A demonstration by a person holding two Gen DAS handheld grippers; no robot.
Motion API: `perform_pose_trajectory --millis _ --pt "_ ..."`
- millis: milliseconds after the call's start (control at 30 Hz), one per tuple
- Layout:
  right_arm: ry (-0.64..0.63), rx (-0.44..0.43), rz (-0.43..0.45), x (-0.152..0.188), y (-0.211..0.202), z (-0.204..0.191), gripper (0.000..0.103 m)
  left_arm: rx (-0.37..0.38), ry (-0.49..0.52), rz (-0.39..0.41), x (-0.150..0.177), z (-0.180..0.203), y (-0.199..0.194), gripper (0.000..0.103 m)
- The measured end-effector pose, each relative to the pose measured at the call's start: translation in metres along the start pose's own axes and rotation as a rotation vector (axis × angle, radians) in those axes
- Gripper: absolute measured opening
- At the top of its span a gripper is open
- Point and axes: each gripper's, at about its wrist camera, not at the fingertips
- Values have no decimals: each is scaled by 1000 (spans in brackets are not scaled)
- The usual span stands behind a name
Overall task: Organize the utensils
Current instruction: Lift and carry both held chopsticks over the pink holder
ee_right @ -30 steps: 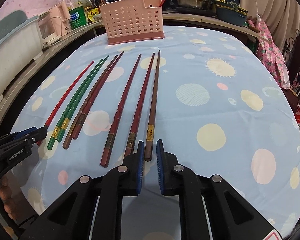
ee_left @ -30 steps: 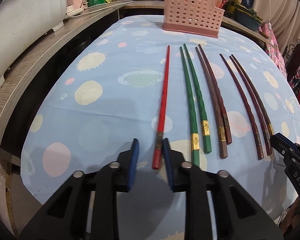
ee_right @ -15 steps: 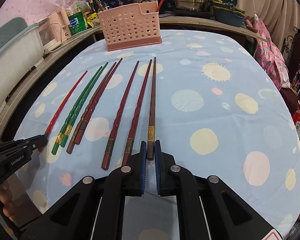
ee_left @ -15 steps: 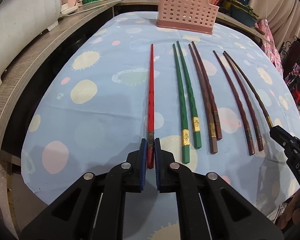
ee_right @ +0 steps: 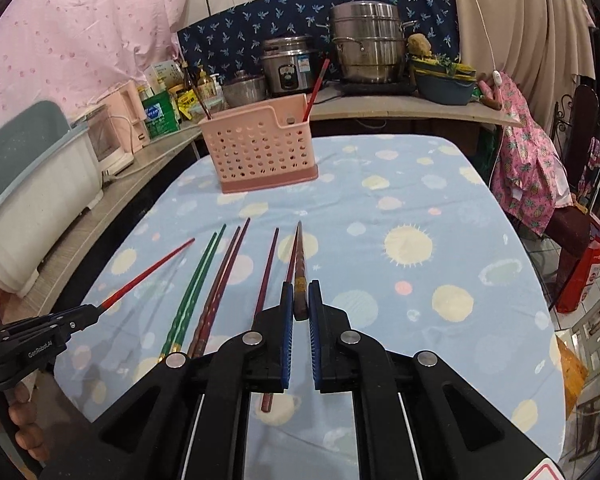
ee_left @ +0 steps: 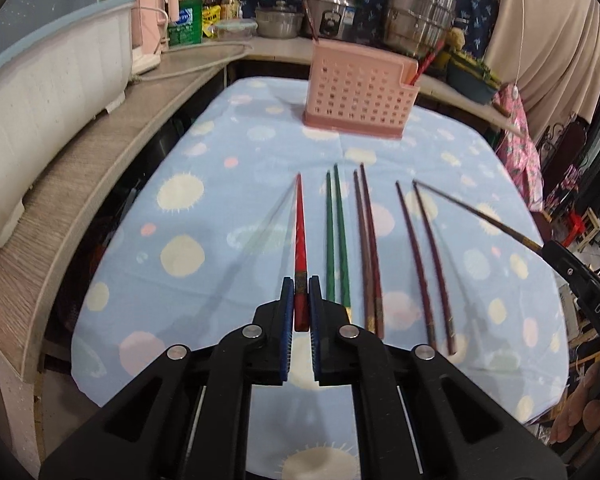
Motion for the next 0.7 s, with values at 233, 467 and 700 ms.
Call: perform_pose_trajectory --millis 233,467,700 --pt "2 -20 100 -42 -20 8 7 3 -6 106 -43 3 -30 7" --pt "5 -33 163 -82 -25 13 7 4 -3 217 -99 13 -49 7" --pt "-13 -6 216 -125 -24 12 7 -1 -29 267 -148 17 -50 7"
Point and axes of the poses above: each gripper's, at about its wrist camera, not at the fingertips, and y roughly the way its jaws point, z to its right, x to its underside, and after that the axes turned 11 degrees about -z, right-handed
